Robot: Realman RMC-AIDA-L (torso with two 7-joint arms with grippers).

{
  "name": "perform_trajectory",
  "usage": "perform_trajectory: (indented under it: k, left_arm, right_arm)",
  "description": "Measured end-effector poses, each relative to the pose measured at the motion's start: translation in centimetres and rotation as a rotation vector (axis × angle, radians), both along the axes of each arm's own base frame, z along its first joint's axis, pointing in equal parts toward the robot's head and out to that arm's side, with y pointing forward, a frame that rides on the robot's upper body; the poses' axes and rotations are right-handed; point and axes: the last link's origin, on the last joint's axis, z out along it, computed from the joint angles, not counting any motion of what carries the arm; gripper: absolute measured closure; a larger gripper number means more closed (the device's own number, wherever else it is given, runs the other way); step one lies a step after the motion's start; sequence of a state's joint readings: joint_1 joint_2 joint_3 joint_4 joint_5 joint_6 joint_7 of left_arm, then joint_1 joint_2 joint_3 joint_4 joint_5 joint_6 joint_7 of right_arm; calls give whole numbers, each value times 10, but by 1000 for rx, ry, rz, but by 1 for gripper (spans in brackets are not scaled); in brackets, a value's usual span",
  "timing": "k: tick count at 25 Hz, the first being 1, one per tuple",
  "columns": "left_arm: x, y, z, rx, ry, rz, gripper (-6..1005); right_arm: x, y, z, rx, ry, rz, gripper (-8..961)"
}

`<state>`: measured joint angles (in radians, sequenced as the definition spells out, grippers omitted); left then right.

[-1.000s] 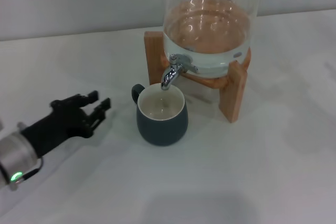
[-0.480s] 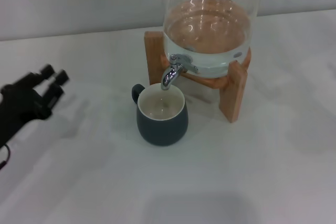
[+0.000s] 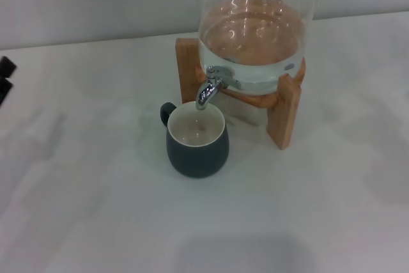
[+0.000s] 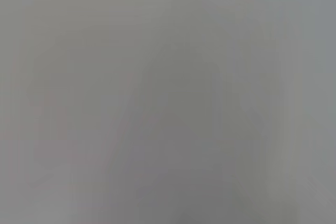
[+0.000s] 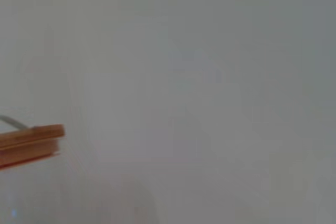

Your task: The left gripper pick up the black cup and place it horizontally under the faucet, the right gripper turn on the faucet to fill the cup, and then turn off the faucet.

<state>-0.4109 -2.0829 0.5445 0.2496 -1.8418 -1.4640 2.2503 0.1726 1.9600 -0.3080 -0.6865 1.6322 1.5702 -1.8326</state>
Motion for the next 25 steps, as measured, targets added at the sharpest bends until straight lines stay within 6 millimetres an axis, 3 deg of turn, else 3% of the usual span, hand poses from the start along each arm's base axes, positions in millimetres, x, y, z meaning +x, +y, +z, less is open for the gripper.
perform_trajectory:
  k: [6,9,14,20,25]
  left_arm:
    - [-7,-7,7,13,-76,38,499]
    - [-8,-8,8,12,-81,42,312]
    - [-11,-7,8,11,-76,55,116]
    - [-10,-5,9,9,-82,57,118]
    - [-12,-6,13,8,-92,62,119]
  right_arm:
    - [-6,-5,-19,-111,-31,38,177]
    - [-12,-8,-30,-169,-38,71,178]
    - [-33,-8,-52,-325,-16,180,179]
    - [-67,4,-81,-531,-8,307,180]
    - [-96,12,-96,-599,0,418,181]
